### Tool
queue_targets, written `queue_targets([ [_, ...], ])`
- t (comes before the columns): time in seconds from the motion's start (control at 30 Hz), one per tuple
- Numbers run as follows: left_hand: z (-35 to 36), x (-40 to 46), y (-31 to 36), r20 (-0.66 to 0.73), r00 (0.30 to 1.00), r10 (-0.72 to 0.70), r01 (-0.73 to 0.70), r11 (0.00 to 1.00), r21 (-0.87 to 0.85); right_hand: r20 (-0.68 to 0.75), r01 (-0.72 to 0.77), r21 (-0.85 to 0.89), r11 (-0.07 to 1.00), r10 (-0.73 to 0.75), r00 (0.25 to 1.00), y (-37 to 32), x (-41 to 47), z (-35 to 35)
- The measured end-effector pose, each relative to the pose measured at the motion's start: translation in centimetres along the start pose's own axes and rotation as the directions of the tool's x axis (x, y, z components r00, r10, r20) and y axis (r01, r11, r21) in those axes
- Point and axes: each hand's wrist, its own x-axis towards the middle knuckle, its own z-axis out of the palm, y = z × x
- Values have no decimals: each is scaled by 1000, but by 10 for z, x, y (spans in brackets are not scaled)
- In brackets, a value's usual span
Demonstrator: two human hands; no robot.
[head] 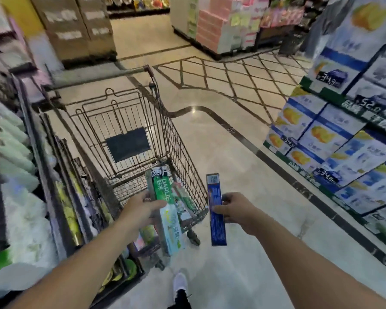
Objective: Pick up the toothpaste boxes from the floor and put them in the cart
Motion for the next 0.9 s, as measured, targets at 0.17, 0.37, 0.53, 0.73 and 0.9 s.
queue_targets([
  [0.17,-13,55,26,-94,994,-50,49,999,-13,21,-14,-142,990,17,1000,-37,82,14],
  [0.37,-34,116,5,-234,956,-178,172,984,-45,90,24,-410,912,14,996,-34,198,66],
  [0.53,-44,159,-47,-362,886,-290,292,955,-50,93,-14,-602,798,88,992,6,286,105],
  [0.73,-41,208,-104,-374,832,-411,413,907,-78,50,-94,-698,710,180,982,61,361,123],
  [0.9,-39,237,-140,-379,787,-487,489,867,-100,37,-84,-687,722,150,988,92,384,134],
])
